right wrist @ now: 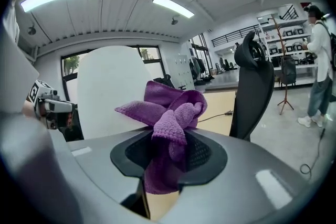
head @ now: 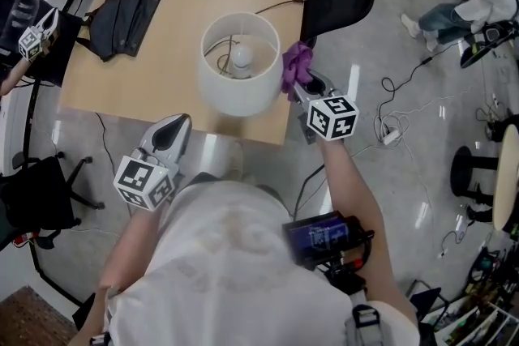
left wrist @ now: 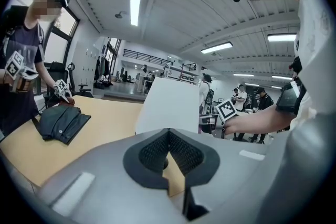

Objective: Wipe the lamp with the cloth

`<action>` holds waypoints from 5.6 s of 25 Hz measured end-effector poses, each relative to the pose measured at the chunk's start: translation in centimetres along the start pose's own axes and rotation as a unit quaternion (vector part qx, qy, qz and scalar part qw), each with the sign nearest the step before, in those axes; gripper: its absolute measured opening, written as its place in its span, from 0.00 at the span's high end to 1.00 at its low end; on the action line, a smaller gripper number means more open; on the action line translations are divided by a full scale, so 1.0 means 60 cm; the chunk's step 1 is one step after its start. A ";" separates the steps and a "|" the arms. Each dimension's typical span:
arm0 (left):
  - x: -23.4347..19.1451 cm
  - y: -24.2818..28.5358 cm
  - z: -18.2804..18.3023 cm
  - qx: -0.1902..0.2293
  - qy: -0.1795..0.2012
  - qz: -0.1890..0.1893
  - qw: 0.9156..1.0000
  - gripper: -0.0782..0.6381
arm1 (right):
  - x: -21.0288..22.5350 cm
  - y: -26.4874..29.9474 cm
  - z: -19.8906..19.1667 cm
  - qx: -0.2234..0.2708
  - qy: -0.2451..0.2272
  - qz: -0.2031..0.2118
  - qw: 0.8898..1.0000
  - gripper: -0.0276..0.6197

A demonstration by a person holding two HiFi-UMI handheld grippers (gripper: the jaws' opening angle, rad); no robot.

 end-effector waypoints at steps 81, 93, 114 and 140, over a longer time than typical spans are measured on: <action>-0.171 0.077 0.011 0.001 -0.008 -0.174 0.985 0.89 | -0.223 0.125 0.225 -0.561 -0.518 0.041 0.645 0.76; -0.247 0.060 0.016 -0.014 -0.015 -0.176 0.984 0.89 | -0.314 0.144 0.184 -0.581 -0.452 0.153 0.659 0.76; -0.067 0.095 0.053 -0.001 0.055 -0.165 0.985 0.89 | -0.242 -0.050 0.301 -0.189 -0.410 0.030 0.892 0.75; 0.157 -0.046 -0.105 -0.049 0.083 -0.055 0.994 0.89 | -0.185 -0.336 -0.054 0.092 -0.102 -0.040 0.990 0.75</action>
Point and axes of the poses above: the fingertips, and each gripper's own axes: y forward along the fingers, x to its right, z out of its top, the point moved 1 cm from there along -y, backward along the fingers, and after that the axes turned 8 degrees about z, right-handed, at the moved point
